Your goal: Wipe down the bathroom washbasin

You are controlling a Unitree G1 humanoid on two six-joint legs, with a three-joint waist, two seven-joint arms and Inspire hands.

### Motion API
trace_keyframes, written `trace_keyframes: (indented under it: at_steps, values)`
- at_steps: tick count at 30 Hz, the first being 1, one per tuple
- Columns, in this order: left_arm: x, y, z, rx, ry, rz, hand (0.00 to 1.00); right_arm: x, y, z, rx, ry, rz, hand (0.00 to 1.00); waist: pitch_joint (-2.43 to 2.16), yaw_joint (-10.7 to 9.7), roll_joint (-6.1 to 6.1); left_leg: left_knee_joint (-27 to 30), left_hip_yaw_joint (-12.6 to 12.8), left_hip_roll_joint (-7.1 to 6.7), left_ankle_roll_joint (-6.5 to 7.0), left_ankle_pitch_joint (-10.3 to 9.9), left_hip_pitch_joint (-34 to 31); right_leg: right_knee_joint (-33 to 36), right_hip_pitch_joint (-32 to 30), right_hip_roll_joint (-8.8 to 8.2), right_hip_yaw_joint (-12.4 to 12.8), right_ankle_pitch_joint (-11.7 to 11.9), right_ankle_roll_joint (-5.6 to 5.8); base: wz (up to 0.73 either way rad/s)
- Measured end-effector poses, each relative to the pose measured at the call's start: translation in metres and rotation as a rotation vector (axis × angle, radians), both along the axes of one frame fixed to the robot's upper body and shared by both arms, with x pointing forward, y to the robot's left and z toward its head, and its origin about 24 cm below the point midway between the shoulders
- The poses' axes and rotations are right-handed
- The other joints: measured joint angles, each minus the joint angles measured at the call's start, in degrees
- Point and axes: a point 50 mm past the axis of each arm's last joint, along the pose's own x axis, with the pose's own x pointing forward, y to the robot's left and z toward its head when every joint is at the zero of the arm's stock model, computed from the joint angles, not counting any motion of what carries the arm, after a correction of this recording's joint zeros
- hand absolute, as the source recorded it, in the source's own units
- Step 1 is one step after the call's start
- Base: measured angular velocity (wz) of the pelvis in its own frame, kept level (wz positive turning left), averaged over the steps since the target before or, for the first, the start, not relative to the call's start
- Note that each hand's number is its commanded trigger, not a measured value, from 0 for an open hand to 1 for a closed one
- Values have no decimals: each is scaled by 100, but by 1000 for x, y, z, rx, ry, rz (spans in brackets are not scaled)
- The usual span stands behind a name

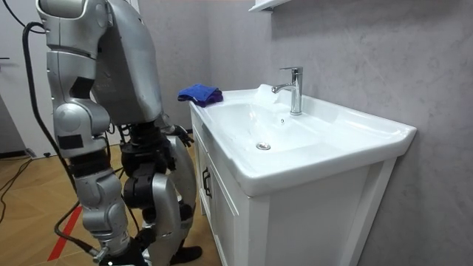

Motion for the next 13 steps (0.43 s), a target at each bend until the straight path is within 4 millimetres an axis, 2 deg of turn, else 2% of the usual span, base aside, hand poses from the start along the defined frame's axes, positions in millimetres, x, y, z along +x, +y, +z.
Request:
trace_keyframes:
  at_steps: [8, 13]
  values:
    - [-5, 0, 0, -16, 17, 2, 0, 1, 1, 0, -1, 14, 31, 0, -20, 8, -45, -7, 72, -9, 16, -3, 31, -11, 0, -12, 94, 11, 19, -3]
    - [-5, -1, -2, -48, 31, -13, 0, 5, 2, -1, 0, 19, 49, 0, -4, 12, -61, 17, 110, 15, 26, -12, 17, -16, -29, -4, 126, 11, 18, -2]
